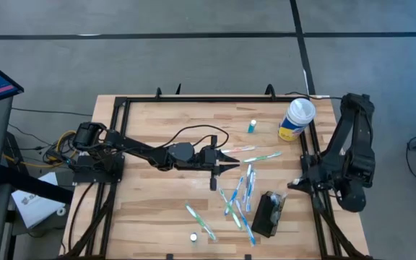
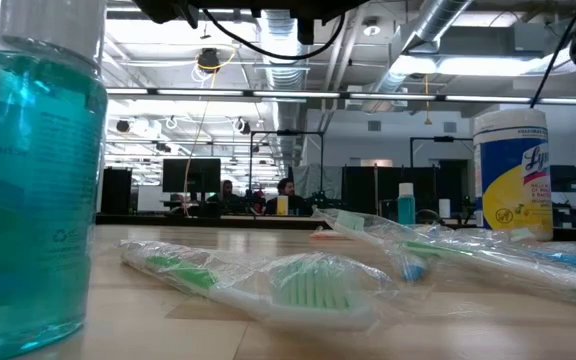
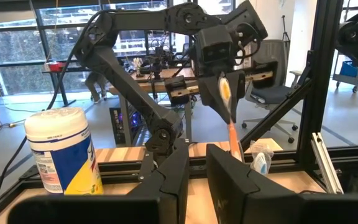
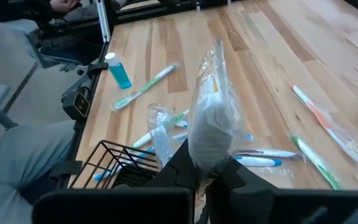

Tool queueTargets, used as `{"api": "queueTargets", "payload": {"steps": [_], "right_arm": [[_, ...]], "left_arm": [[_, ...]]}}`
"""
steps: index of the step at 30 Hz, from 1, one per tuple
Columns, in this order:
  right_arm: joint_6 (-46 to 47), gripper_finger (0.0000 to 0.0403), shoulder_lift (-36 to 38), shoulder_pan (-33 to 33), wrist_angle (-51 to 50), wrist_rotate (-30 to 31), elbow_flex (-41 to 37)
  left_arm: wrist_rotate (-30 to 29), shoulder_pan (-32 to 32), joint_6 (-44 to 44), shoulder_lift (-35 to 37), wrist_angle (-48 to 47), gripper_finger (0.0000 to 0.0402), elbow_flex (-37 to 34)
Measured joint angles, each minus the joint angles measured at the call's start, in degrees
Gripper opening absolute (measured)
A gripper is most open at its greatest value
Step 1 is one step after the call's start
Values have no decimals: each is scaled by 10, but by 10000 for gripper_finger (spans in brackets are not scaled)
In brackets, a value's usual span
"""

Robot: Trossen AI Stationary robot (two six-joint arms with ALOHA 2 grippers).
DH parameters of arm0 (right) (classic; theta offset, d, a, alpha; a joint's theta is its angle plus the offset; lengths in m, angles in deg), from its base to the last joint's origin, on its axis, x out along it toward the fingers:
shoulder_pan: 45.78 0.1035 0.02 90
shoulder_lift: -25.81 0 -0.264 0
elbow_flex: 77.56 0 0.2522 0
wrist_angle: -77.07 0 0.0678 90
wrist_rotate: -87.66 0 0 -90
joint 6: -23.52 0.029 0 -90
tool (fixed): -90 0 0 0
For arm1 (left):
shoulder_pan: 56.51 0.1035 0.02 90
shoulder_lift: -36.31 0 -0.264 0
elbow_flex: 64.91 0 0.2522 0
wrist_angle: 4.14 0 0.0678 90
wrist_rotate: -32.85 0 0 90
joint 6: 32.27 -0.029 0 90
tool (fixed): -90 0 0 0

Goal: Pick & Place toothbrushing station
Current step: Put the orange toothbrush into the black wire organizer

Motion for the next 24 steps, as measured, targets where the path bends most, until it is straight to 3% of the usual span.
{"api": "queueTargets", "payload": {"steps": [16,24], "right_arm": [[35,2,-64,15,-7,9,-1],[105,2,-98,32,-39,27,-1]], "left_arm": [[2,0,0,0,0,49,0],[2,0,0,0,0,49,0]]}}
